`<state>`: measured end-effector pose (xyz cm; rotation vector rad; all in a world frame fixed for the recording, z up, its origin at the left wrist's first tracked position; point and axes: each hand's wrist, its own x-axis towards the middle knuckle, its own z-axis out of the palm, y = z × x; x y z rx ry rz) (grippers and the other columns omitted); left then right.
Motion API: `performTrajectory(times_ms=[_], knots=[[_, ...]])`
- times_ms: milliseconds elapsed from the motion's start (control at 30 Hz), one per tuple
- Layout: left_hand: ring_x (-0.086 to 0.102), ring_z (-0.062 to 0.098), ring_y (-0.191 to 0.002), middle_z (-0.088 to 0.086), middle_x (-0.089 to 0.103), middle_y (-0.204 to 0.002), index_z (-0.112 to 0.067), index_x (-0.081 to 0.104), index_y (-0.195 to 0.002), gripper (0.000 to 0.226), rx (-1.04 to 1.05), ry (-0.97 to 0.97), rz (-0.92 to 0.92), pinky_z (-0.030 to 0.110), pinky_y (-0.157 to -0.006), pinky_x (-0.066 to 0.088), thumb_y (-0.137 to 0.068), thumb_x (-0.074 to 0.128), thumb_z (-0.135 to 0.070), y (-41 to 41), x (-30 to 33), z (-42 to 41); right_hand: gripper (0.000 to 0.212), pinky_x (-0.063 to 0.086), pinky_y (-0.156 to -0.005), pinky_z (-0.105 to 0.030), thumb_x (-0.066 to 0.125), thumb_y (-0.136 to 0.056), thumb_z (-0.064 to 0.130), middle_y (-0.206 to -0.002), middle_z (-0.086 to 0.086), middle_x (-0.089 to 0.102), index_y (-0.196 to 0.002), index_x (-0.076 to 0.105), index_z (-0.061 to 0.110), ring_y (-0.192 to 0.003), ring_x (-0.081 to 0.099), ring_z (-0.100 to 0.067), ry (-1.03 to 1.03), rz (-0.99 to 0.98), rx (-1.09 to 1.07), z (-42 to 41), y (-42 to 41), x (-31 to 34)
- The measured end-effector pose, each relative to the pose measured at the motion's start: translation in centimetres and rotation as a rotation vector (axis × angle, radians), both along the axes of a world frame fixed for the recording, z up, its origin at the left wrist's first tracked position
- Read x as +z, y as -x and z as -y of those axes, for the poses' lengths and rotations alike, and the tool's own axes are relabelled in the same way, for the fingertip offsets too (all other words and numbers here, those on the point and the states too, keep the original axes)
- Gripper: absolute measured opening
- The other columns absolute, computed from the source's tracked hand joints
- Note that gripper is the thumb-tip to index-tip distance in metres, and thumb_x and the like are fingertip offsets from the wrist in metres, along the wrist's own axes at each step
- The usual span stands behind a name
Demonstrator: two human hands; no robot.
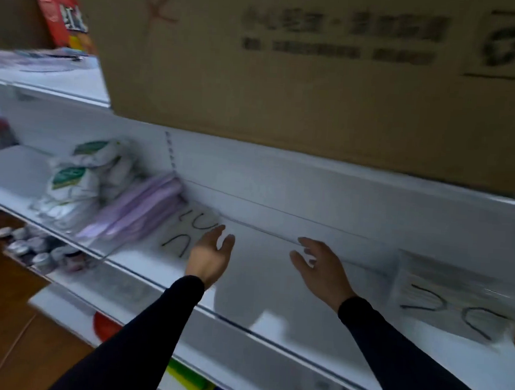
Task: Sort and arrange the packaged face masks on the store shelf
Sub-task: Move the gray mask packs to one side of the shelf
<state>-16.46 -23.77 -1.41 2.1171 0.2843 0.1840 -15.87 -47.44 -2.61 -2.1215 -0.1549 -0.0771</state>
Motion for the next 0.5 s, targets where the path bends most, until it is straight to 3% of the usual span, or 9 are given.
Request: performTrajectory(times_ms=[67,233,500], knots=[[0.051,0.025,-0.126,0.008,0.054,-0.140,-0.016,0.049,-0.138,0.048,0.018,-0.038,-0.037,0.028,-0.103,0.036,-0.095,0.051,-0.037,-0.7,-0.2,-5.1,0.053,0.043,-0.102,-0.027,0.057,-0.093,0.042,-0.137,0.002,0.049,-0.139,0.048,0.018,-0.119,0.052,-0.010,0.051,-0.063,0.037,-4.7,-0.9,-0.3],[0.043,0.026,-0.134,0.009,0.044,-0.148,-0.013,0.039,-0.145,0.057,-0.034,-0.229,-0.145,0.031,-0.107,0.034,-0.096,0.047,-0.043,-3.1,-1.7,-14.9,0.063,0.038,-0.104,-0.027,0.050,-0.094,0.052,-0.147,-0.001,0.042,-0.147,0.036,0.021,-0.129,0.047,-0.016,0.167,-0.221,0.117,-14.5,-2.8,-1.4],[0.048,0.035,-0.123,0.019,0.050,-0.135,-0.007,0.042,-0.130,0.067,-0.106,-0.401,-0.345,0.034,-0.097,0.041,-0.087,0.051,-0.058,-7.3,-5.6,-19.3,0.060,0.033,-0.107,-0.026,0.046,-0.096,0.050,-0.152,0.002,0.035,-0.149,0.031,0.025,-0.135,0.040,-0.016,0.205,-0.366,0.118,-22.6,-3.6,-2.5]])
